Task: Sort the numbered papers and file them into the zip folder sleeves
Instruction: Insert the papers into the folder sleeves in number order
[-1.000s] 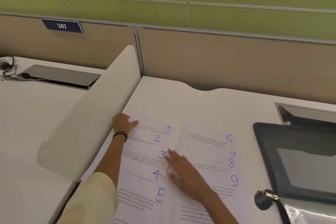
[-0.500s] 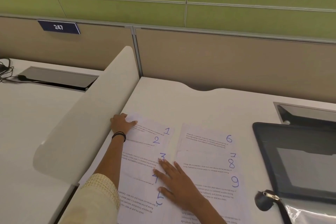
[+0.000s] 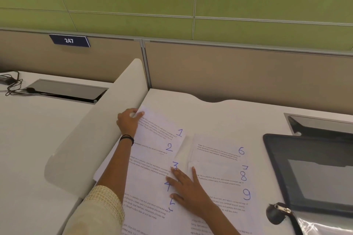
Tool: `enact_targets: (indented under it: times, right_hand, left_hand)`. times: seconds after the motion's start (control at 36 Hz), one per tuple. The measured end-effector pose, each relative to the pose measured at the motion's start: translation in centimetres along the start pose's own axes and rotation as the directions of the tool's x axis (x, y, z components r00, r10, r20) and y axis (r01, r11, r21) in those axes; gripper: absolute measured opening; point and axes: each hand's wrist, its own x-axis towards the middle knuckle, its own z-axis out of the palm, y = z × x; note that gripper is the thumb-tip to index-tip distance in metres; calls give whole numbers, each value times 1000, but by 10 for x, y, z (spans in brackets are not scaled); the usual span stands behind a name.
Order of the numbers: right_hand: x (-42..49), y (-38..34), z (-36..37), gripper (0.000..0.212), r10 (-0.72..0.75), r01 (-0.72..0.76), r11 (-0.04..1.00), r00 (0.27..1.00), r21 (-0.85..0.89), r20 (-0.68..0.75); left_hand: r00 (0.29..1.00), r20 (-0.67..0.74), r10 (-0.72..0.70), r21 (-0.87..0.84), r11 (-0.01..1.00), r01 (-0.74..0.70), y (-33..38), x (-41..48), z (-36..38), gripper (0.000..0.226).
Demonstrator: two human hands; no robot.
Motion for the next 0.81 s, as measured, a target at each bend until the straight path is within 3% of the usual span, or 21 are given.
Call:
enact_targets:
  times: [0.14,0.31,0.36,0.42,0.5,0.53,0.61,0.81]
  right_hand:
    - [2,1,-3,49,10,-10,1000,1000,9,29]
    - [0,-3,-13,47,-57,66,994,992,82,-113]
    - [1,-5,-20,47,-97,97,995,982,-8,-165]
    - [4,-5,-21,41,-64,76,996,967,40,-247]
    - [-5,-9,-36,36,-20,46,994,972,103,-233]
    - [-8,-9,-41,44,-13,45,992,965,117,-262]
    - [-21,-9,-62,69,17,28,995,894,93,-447]
    - [-67,-2,-118,64,97,61,978,719,202,-689]
  left_hand:
    - [985,-128,114,-165,977,-134,37,0,-15,28]
    - [955,-176,238,-332,899,-286,83,-3,-39,18]
    - [946,-192,260,-383,868,-316,101,-8,-48,20]
    - [937,-197,288,-413,843,-345,116,-14,-56,16]
    - [917,-184,353,-424,814,-398,135,-24,-68,8]
    - [908,-181,377,-423,804,-418,140,-27,-72,8]
    - [885,-187,426,-431,774,-464,156,-39,-84,9]
    - [838,-200,508,-443,716,-540,185,-74,-100,9]
